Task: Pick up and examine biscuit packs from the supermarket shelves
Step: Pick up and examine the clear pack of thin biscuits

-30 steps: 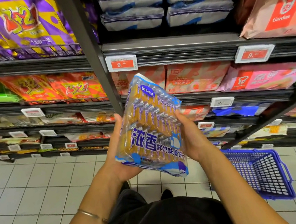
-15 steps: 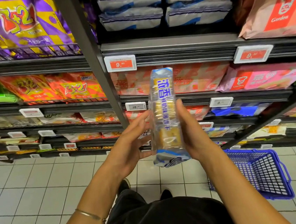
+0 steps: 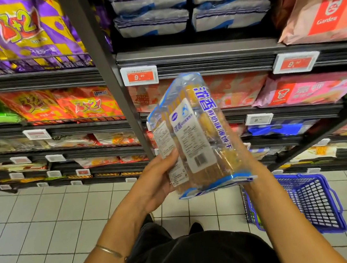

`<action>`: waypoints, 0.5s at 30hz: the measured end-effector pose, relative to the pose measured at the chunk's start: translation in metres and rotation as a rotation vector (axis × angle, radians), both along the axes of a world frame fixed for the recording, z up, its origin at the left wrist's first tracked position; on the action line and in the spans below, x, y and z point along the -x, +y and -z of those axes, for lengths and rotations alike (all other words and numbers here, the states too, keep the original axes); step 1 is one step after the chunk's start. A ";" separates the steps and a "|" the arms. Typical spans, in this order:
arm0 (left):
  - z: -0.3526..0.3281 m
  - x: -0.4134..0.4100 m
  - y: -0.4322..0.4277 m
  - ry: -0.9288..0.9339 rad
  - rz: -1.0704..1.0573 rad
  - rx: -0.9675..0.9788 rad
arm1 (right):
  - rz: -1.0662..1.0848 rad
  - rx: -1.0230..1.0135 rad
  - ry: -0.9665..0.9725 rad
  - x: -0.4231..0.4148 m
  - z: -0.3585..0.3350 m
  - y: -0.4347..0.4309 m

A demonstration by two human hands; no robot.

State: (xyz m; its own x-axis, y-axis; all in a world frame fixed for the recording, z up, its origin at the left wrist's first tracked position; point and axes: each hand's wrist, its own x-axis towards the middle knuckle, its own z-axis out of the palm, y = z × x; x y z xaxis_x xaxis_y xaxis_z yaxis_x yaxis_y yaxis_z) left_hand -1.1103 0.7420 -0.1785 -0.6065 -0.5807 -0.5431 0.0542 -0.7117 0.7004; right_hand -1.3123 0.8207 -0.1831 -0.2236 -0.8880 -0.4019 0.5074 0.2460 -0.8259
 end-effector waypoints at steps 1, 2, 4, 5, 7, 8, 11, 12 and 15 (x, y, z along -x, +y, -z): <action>0.002 -0.004 -0.002 0.001 -0.023 0.018 | -0.040 -0.009 0.053 0.002 -0.006 -0.007; 0.003 -0.007 -0.004 -0.014 -0.042 0.050 | -0.091 0.000 0.063 0.005 -0.012 -0.016; 0.003 -0.013 -0.010 -0.070 -0.077 0.125 | -0.111 0.038 0.018 0.013 -0.024 -0.025; 0.003 -0.016 -0.014 -0.099 -0.090 0.163 | -0.161 0.054 -0.064 0.017 -0.022 -0.021; 0.001 -0.018 -0.019 -0.135 -0.113 0.235 | -0.191 0.060 -0.052 0.019 -0.012 -0.016; -0.001 -0.018 -0.021 -0.147 -0.125 0.263 | -0.194 0.063 -0.017 0.019 -0.010 -0.015; -0.005 -0.018 -0.025 -0.167 -0.126 0.338 | -0.176 0.039 0.092 0.017 -0.008 -0.018; -0.007 -0.019 -0.026 -0.166 -0.129 0.355 | -0.160 0.036 0.095 0.016 -0.006 -0.018; -0.012 -0.018 -0.028 -0.146 -0.144 0.383 | -0.114 0.042 0.063 0.011 -0.010 -0.018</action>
State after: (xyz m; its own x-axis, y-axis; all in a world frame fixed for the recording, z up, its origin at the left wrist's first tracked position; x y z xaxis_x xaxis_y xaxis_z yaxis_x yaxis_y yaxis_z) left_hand -1.0919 0.7136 -0.1663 -0.4376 -0.8298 -0.3462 0.0145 -0.3915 0.9201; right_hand -1.3231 0.8031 -0.1735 -0.1438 -0.9248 -0.3522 0.4249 0.2638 -0.8659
